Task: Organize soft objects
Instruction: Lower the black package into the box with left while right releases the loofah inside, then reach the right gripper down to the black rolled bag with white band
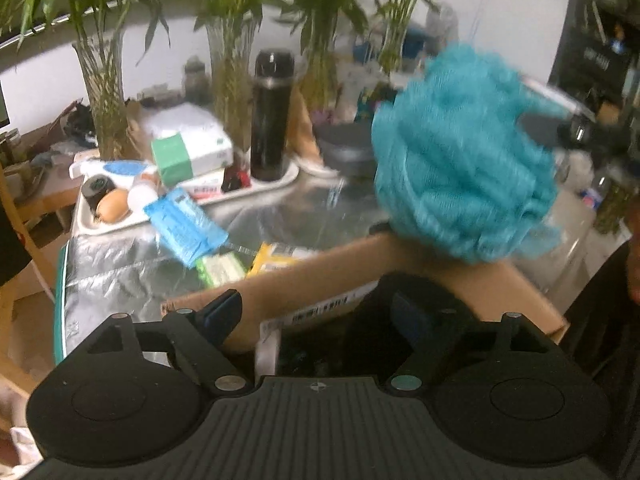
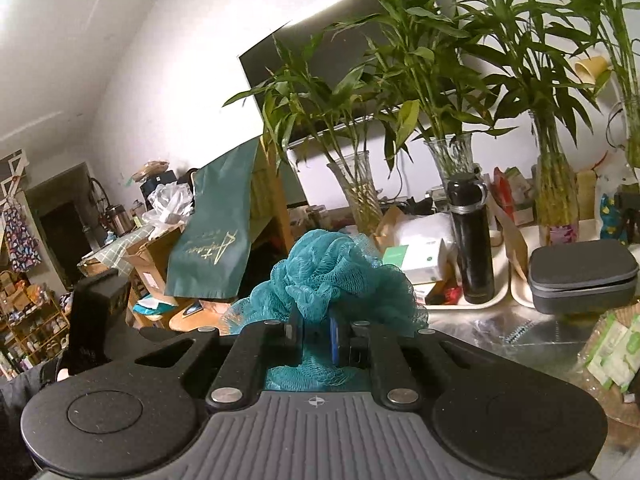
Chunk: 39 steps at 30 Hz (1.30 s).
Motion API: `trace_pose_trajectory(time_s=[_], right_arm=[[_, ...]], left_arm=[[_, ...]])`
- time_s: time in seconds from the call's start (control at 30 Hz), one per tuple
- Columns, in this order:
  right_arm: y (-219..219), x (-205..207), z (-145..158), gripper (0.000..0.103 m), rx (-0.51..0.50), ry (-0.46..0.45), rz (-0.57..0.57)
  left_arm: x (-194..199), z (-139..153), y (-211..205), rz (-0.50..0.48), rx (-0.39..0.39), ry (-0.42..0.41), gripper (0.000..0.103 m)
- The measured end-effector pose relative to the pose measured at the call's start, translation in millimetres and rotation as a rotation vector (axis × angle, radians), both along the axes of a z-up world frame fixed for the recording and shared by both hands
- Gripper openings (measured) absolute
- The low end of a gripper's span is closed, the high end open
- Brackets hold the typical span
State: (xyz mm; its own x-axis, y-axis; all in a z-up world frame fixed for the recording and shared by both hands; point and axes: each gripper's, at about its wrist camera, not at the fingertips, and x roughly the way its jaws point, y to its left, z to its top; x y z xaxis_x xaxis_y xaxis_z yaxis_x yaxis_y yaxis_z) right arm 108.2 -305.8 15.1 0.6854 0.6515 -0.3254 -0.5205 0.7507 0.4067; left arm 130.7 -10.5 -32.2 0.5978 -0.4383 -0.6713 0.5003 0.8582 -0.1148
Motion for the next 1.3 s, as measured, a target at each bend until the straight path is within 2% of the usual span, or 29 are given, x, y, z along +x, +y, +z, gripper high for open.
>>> trace_pose_trajectory(time_s=[0.23, 0.4, 0.5, 0.53, 0.6, 0.63, 0.67, 0.77, 0.83, 0.97, 1.1, 1.3], right_arm=[[10, -5, 1, 0.014, -0.02, -0.014, 0.043], [29, -9, 1, 0.014, -0.049, -0.048, 0.14], [47, -16, 1, 0.015, -0.112, -0.088, 0.218], [57, -18, -1, 0.019, -0.152, -0.099, 0.264], [75, -20, -6, 0.038, -0.236, -0.091, 0.309], [82, -21, -9, 0.058, -0.277, -0.092, 0.306], [87, -21, -11, 0.073, -0.314, -0.096, 0.296], [88, -18, -11, 0.093, -0.298, -0.091, 0.284], [86, -15, -9, 0.101, -0.273, -0.09, 0.266], [85, -9, -11, 0.103, -0.282, -0.066, 0.217], [85, 0, -17, 0.103, -0.34, -0.044, 0.131], [68, 11, -25, 0.103, -0.358, 0.009, 0.008]], left_arm=[[3, 12, 22, 0.147, -0.078, -0.054, 0.084], [6, 21, 43, 0.266, -0.155, -0.083, 0.084], [6, 25, 55, 0.339, -0.186, -0.101, 0.084], [6, 25, 60, 0.355, -0.197, -0.102, 0.084], [7, 25, 68, 0.386, -0.214, -0.097, 0.084], [6, 25, 71, 0.397, -0.217, -0.094, 0.084], [7, 24, 74, 0.409, -0.218, -0.09, 0.084], [8, 22, 80, 0.433, -0.211, -0.072, 0.084], [6, 21, 82, 0.437, -0.199, -0.069, 0.084], [5, 19, 84, 0.434, -0.182, -0.056, 0.084], [6, 16, 86, 0.436, -0.174, -0.038, 0.084], [10, 13, 82, 0.429, -0.171, -0.008, 0.084]])
